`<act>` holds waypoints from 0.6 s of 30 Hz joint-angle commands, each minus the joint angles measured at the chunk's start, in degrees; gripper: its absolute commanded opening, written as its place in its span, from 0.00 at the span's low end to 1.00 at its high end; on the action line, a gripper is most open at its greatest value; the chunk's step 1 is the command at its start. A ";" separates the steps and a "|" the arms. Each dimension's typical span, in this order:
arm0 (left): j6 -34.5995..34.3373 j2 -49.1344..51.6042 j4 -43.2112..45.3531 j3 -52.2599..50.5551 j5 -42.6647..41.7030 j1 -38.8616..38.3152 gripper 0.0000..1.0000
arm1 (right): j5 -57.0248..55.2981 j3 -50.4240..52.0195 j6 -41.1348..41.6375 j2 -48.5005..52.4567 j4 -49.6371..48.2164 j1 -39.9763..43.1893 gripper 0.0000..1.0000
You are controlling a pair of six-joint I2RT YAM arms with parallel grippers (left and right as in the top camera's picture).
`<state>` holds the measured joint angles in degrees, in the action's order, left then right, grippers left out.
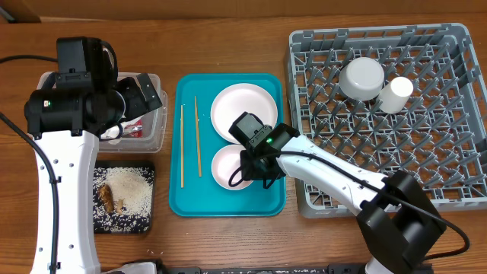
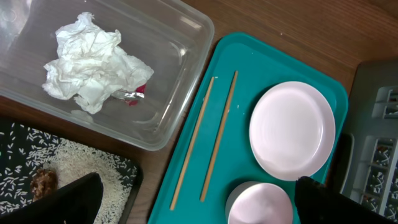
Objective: Sort waste into correct bins and load items into the dishwasher
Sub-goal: 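Grasp the rim of the small pink plate with the right gripper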
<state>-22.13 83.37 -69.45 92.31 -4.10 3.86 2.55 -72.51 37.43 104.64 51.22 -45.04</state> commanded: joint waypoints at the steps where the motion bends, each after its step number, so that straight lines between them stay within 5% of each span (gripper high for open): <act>1: -0.37 -0.13 0.04 0.81 0.04 -0.13 1.00 | 0.55 0.24 0.79 0.28 -0.15 -0.07 0.41; 10: -0.37 -0.13 0.04 0.81 0.04 -0.13 1.00 | 0.55 0.26 1.62 0.28 0.81 -0.07 0.40; 14: -0.37 -0.13 0.04 0.81 0.02 -0.13 1.00 | 0.57 0.63 5.07 0.28 0.79 -0.07 0.78; 15: -0.37 -0.13 0.04 0.81 0.04 -0.13 1.00 | 0.57 0.72 5.09 0.28 0.42 -0.07 1.00; 18: -0.37 -0.13 0.04 0.81 0.04 -0.13 1.00 | 0.61 0.87 5.07 0.28 -0.74 -0.07 1.00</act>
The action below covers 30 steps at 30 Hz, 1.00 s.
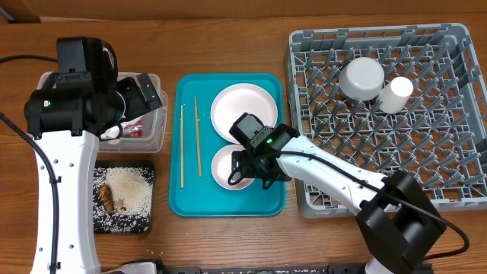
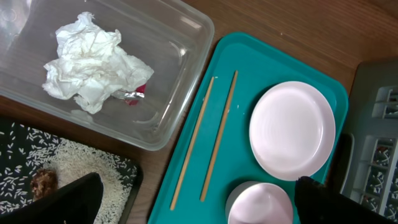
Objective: Sort waste into correct bins and load items into the dishwasher
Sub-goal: 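Grasp the rim of the small pink plate with the right gripper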
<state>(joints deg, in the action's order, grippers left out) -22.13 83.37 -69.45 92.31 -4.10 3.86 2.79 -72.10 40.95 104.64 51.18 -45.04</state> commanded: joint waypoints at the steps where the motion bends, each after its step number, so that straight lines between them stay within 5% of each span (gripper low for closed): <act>1: -0.37 -0.13 0.04 0.81 0.02 -0.13 1.00 | 0.35 0.46 1.55 0.28 -0.74 -0.07 1.00; 3: -0.37 -0.13 0.07 0.81 0.04 -0.13 1.00 | 0.33 0.48 1.53 0.28 -0.39 -0.20 0.94; 6: -0.37 -0.13 0.04 0.81 0.04 -0.13 1.00 | 0.33 0.52 1.60 0.28 -0.24 -0.24 0.55; 10: -0.37 -0.13 0.04 0.81 0.04 -0.13 1.00 | 0.31 0.52 4.46 0.28 0.28 -0.24 0.30; 30: -0.37 -0.13 0.04 0.81 0.04 -0.13 1.00 | 0.28 2.75 9.05 0.28 -0.96 -0.22 0.20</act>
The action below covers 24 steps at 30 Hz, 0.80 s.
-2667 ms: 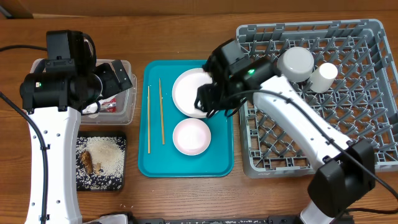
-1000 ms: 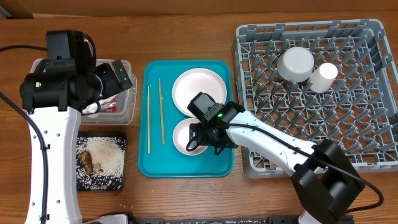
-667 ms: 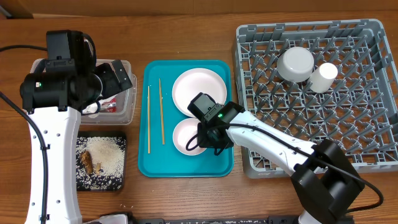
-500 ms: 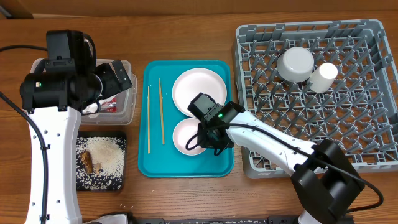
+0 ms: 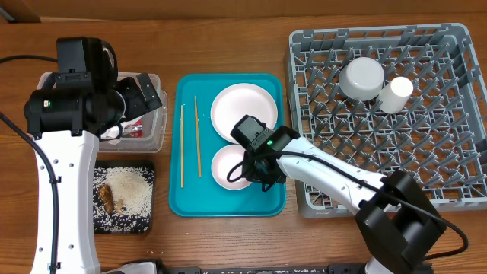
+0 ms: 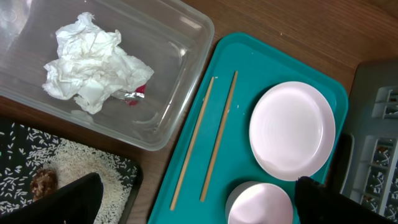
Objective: Sort waste into correct bins and load items into the dishwasher
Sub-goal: 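Grasp the rim of the small pink plate with the right gripper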
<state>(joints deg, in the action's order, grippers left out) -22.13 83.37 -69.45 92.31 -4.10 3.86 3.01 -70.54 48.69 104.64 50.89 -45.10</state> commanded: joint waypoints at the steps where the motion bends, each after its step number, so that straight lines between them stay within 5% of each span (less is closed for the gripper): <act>1: -0.37 -0.13 0.04 0.81 0.04 -0.13 1.00 | 0.07 1.22 1.29 0.28 -0.74 -0.15 0.20; 24: -0.37 -0.13 0.07 0.81 0.04 -0.13 1.00 | 0.09 -1.11 1.07 0.26 0.20 -0.15 0.16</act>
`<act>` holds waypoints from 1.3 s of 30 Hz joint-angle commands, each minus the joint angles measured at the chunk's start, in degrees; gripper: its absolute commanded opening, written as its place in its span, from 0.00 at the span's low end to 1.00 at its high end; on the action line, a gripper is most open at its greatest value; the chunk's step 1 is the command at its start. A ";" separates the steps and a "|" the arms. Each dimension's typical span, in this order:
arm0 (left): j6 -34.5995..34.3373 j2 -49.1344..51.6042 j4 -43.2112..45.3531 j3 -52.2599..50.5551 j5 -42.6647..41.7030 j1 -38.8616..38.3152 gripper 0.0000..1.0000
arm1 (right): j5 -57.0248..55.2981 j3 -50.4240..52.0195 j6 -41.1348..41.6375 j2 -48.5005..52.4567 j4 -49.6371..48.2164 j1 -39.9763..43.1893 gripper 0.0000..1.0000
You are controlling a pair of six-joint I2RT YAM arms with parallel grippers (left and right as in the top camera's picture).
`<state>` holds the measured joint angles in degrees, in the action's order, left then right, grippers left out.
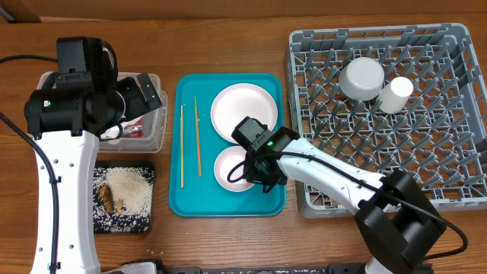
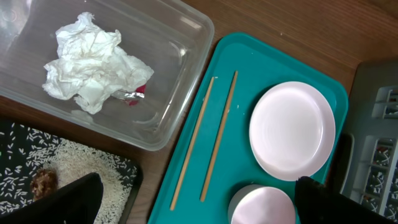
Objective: Sort waste into correct bins and load items into the dishwasher
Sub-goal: 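Grasp the rim of the small pink plate with the right gripper, then lift the small pink plate and carry it to the rack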
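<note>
On the teal tray (image 1: 190,202) lie a white plate (image 1: 243,112), a white bowl (image 1: 230,169) in front of it, and two wooden chopsticks (image 1: 198,137) on the left. My right gripper (image 1: 255,173) sits on the bowl's right rim, its fingers closed across it. The grey dish rack (image 1: 426,144) holds an upturned bowl (image 1: 361,78) and a white cup (image 1: 396,95). Over the clear bin (image 2: 186,37) hangs my left gripper (image 2: 198,180), open and empty. Crumpled tissue (image 2: 93,62) and a red scrap lie in that bin.
A black tray (image 1: 144,221) with rice and a brown food piece sits at the front left. The dish rack's front-left corner is right beside the tray's right edge, under my right arm.
The bowl has shifted slightly toward the front right of the tray with my right gripper on its rim. The left arm has not moved.
My right gripper stood at the bowl's right side. Then its fingers were spread over the bowl's rim. After that they had closed in on the rim, and now the bowl sits a little nearer the tray's front right. The left gripper stayed open over the bin.
</note>
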<state>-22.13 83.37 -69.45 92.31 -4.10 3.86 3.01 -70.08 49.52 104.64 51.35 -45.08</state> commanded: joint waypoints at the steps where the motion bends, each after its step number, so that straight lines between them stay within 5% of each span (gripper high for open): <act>1: -0.37 -0.13 0.04 0.81 0.04 -0.13 1.00 | 0.09 -1.57 0.24 0.26 -0.28 -0.17 0.16; 21: -0.37 -0.13 0.04 0.81 0.04 -0.13 1.00 | 0.11 -2.05 0.20 0.26 0.02 2.40 0.04; 28: -0.37 -0.13 0.04 0.81 0.04 -0.13 1.00 | -1.03 -10.21 -8.94 -1.18 7.76 3.89 0.04; 39: -0.37 -0.11 0.04 0.81 0.04 -0.13 1.00 | -36.28 -25.88 -9.14 -9.92 35.50 4.70 0.04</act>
<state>-22.13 83.37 -69.45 92.31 -4.10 3.86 -15.07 -93.76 39.00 99.31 82.63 -40.91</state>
